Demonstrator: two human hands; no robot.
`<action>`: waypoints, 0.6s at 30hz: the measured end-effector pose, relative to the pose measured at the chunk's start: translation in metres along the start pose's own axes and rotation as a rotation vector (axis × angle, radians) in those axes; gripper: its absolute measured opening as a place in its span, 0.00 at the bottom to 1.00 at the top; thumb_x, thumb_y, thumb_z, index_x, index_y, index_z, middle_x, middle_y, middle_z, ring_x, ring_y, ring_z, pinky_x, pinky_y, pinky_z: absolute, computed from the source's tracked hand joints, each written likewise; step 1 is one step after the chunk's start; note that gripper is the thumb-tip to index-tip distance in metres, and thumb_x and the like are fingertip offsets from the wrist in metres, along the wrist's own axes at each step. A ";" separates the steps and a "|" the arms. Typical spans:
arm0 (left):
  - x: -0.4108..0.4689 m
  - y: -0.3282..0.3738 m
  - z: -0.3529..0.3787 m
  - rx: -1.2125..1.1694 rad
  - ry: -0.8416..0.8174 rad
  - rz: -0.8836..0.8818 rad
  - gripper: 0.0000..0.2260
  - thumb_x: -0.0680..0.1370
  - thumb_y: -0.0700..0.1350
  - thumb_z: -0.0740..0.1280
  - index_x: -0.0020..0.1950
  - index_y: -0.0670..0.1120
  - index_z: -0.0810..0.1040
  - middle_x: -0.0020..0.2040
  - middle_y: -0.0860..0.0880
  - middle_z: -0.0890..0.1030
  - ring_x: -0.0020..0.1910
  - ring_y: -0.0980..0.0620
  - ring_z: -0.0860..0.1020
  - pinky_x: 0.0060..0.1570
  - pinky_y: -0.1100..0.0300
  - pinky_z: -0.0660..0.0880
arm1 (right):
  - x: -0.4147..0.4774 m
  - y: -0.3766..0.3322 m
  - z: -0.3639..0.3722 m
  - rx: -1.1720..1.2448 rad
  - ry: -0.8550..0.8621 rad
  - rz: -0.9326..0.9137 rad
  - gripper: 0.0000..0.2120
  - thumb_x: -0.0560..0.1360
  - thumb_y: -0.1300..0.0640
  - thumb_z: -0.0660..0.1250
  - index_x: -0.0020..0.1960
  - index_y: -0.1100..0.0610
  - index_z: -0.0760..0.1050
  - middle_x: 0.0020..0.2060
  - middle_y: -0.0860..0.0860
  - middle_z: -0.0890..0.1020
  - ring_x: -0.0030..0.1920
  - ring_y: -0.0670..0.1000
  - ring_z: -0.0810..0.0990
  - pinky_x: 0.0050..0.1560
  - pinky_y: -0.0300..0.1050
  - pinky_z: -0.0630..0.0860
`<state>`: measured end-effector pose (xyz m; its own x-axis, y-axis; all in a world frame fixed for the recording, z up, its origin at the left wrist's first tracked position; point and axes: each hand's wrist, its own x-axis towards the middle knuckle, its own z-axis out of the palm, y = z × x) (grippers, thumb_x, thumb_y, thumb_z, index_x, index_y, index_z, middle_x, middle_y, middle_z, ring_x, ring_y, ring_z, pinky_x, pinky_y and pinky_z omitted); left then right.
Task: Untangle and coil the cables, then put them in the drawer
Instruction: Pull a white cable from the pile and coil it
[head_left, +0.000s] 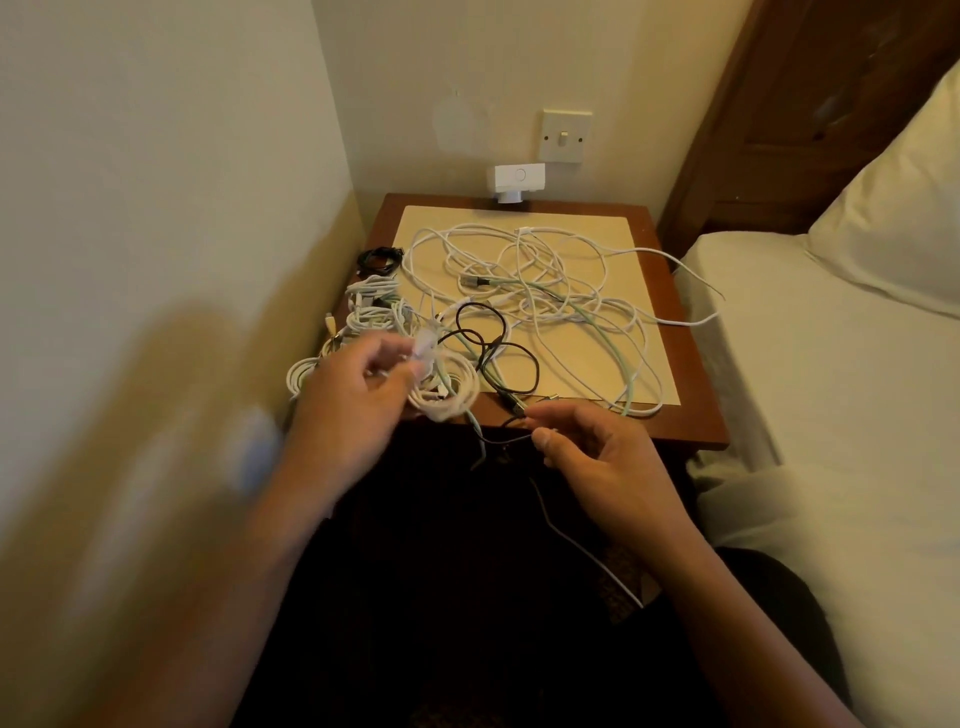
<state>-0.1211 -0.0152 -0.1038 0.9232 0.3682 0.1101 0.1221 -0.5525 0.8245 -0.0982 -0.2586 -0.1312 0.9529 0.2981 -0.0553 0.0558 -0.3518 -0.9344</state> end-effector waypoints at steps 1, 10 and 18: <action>0.017 -0.001 -0.006 0.031 0.036 0.014 0.07 0.80 0.49 0.71 0.58 0.53 0.83 0.48 0.57 0.84 0.44 0.62 0.80 0.45 0.61 0.76 | 0.008 0.000 -0.004 -0.027 0.012 -0.007 0.10 0.81 0.55 0.69 0.59 0.43 0.82 0.53 0.40 0.85 0.54 0.41 0.83 0.61 0.49 0.80; 0.128 -0.027 -0.017 0.344 -0.010 -0.014 0.11 0.78 0.47 0.73 0.60 0.47 0.84 0.52 0.46 0.86 0.47 0.51 0.81 0.49 0.58 0.74 | 0.082 0.011 -0.032 -0.283 0.168 -0.057 0.09 0.81 0.56 0.69 0.58 0.46 0.82 0.53 0.40 0.84 0.52 0.40 0.81 0.50 0.39 0.76; 0.131 -0.032 -0.014 0.422 -0.038 0.004 0.16 0.80 0.50 0.72 0.66 0.45 0.82 0.58 0.44 0.85 0.55 0.46 0.82 0.51 0.58 0.71 | 0.122 0.036 -0.032 -0.680 0.040 -0.018 0.14 0.80 0.51 0.69 0.64 0.54 0.81 0.55 0.50 0.83 0.51 0.49 0.79 0.50 0.44 0.74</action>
<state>-0.0092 0.0607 -0.1081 0.9358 0.3418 0.0859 0.2496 -0.8148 0.5234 0.0298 -0.2626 -0.1603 0.9596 0.2807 -0.0170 0.2340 -0.8304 -0.5057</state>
